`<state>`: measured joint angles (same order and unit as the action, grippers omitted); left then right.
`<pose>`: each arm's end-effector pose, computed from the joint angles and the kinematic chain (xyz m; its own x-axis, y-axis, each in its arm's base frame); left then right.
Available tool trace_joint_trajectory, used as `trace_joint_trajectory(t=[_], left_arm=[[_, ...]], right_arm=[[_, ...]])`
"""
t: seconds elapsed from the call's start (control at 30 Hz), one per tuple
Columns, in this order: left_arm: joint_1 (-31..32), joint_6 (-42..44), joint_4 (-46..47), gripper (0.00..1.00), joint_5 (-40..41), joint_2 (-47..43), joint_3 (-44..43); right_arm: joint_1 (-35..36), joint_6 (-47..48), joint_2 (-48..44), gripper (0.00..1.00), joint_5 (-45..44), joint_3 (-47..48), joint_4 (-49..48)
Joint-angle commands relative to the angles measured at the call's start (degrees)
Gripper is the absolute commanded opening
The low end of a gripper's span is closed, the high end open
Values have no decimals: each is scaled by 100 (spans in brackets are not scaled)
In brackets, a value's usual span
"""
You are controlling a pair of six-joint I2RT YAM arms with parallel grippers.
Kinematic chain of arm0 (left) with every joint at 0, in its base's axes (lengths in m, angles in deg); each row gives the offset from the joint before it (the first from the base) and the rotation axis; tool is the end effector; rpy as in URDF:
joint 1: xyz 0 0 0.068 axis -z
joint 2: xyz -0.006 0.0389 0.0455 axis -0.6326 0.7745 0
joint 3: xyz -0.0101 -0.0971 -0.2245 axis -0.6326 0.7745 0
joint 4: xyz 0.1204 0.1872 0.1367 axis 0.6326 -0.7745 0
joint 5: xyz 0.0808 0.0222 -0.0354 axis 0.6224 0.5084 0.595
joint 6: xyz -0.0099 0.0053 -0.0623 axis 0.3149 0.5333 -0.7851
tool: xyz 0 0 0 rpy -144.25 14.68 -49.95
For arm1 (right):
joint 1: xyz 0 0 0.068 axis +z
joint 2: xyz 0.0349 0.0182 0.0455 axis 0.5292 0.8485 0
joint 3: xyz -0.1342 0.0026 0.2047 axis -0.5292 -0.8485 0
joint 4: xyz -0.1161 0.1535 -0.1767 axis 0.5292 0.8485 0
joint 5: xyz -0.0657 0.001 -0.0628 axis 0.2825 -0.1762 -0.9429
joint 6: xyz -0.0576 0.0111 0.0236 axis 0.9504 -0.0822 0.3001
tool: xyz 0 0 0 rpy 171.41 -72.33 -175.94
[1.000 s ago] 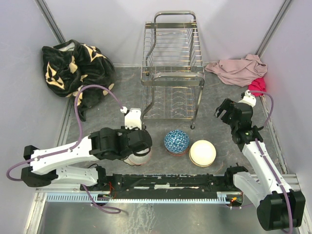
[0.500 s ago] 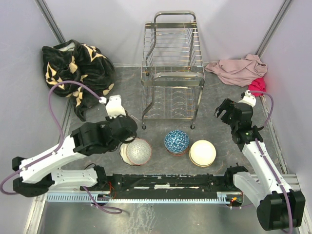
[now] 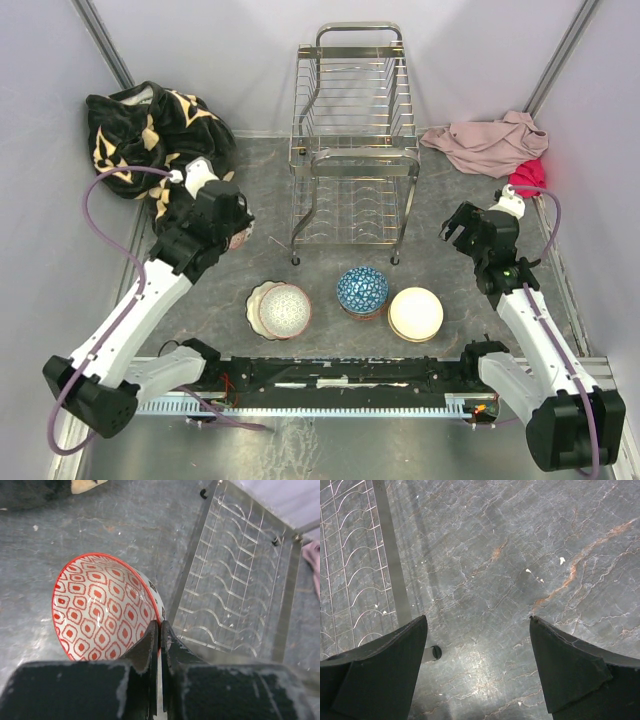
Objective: Load the bowls into the dish rack
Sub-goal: Pick up the bowl from the center of the board, then place the bowl in the dish rack.
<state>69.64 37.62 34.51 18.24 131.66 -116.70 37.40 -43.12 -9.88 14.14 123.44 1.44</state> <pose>0.2145 -0.0972 0.3272 -0.3943 -0.4663 -0.7919 -0.2854 0.8812 -0.3767 0.2297 0.0121 0.2275 -0.3635 0.4825 -0.7969 0.3203 0.8680 0.3795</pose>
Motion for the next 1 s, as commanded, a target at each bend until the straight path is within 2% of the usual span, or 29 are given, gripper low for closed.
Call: trace_joint_trajectory(t=[0.0,0.2,0.33,0.6,0.77,0.97], left_arm=[[-929,-50,2055,3,-1226,259,262],[-1627,-665,3270,3,-1859,604,655],[-1886,-1294,4656,3,-2334,1031,1027],[-1895,-2597,6941,3,-2869,2200,1239],[-1777,-3375,8290,3,-2758,2859,1261],[-1446,-4224,9445,3,-2505,3859,941]], right_arm=[[-48,-3,31,91,30,250,-210],[-68,-2,111,91,73,237,-251],[-72,6,198,91,99,237,-284],[-93,32,251,91,104,246,-298],[-93,24,340,92,169,241,-340],[-94,-2,466,91,326,241,-447]])
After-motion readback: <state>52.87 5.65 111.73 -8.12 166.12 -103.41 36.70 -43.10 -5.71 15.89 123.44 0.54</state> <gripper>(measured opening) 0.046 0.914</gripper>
